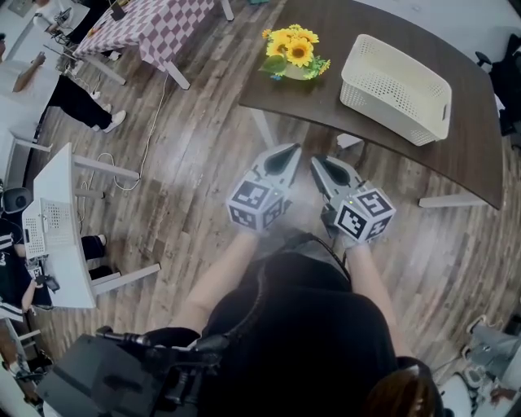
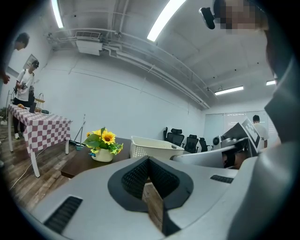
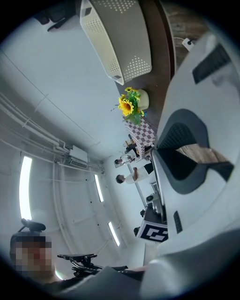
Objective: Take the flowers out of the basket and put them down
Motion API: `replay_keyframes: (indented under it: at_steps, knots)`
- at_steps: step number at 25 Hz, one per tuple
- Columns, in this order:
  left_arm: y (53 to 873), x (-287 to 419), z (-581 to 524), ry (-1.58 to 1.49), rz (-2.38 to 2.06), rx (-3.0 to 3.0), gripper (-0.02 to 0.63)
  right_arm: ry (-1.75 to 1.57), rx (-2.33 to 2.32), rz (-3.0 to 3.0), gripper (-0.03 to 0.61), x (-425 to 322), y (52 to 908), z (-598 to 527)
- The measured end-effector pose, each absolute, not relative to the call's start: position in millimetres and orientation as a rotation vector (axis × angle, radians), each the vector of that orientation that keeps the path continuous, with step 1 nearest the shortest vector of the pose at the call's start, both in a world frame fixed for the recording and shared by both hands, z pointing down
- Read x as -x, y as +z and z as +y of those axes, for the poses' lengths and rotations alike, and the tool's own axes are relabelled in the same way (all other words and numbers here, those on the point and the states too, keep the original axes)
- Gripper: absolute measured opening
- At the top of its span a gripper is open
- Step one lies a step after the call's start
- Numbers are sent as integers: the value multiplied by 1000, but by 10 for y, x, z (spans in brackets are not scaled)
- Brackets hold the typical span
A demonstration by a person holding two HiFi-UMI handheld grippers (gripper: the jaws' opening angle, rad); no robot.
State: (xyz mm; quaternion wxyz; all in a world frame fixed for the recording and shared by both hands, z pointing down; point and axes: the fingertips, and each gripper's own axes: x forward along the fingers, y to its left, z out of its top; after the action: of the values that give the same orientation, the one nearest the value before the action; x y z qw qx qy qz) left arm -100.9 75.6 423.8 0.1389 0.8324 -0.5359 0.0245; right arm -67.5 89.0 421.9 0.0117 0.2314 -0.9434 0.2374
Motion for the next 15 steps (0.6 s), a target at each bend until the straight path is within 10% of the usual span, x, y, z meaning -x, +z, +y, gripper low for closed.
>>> replay_keyframes:
  at_steps: [15]
  knots:
    - [4206,1130,762,55,-1553,-2417,0,735,-693,-2972,0,831,4169,925]
